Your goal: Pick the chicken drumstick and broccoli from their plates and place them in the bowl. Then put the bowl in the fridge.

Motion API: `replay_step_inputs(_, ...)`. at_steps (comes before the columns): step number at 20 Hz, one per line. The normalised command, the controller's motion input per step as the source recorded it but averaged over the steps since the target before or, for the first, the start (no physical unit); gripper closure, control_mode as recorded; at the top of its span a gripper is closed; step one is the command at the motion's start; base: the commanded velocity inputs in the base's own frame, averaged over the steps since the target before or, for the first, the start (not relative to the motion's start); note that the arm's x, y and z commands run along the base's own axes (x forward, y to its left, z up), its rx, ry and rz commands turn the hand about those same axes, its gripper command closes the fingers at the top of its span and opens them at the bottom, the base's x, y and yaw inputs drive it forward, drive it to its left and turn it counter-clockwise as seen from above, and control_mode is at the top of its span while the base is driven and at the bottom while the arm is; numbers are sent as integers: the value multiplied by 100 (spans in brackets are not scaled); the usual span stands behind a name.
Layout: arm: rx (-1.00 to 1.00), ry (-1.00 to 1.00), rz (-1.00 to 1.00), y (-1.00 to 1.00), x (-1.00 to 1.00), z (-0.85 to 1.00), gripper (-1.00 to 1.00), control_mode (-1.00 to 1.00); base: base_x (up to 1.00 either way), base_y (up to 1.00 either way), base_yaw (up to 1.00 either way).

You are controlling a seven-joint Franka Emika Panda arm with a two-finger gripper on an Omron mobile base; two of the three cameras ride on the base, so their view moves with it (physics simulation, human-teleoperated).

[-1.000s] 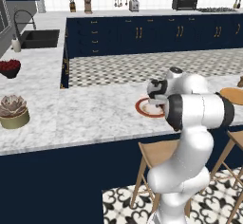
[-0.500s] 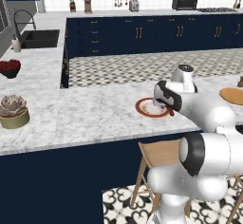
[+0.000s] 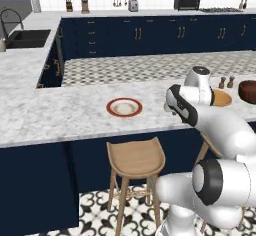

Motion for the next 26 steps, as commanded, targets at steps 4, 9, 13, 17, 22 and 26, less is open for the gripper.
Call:
replay_step_inputs(4,0,0,0,0,0,0,100,100,-5,-100,9)
replay_step_inputs(9,0,0,0,0,0,0,100,100,-50,-100,1)
replay_step_inputs(13,0,0,0,0,0,0,100,100,-18,-100,0)
replay_step_inputs(17,0,0,0,0,0,0,100,100,19,-100,0)
replay_step_inputs(22,0,0,0,0,0,0,100,100,96,-100,12)
replay_step_inputs(26,0,0,0,0,0,0,100,100,100,-91,12)
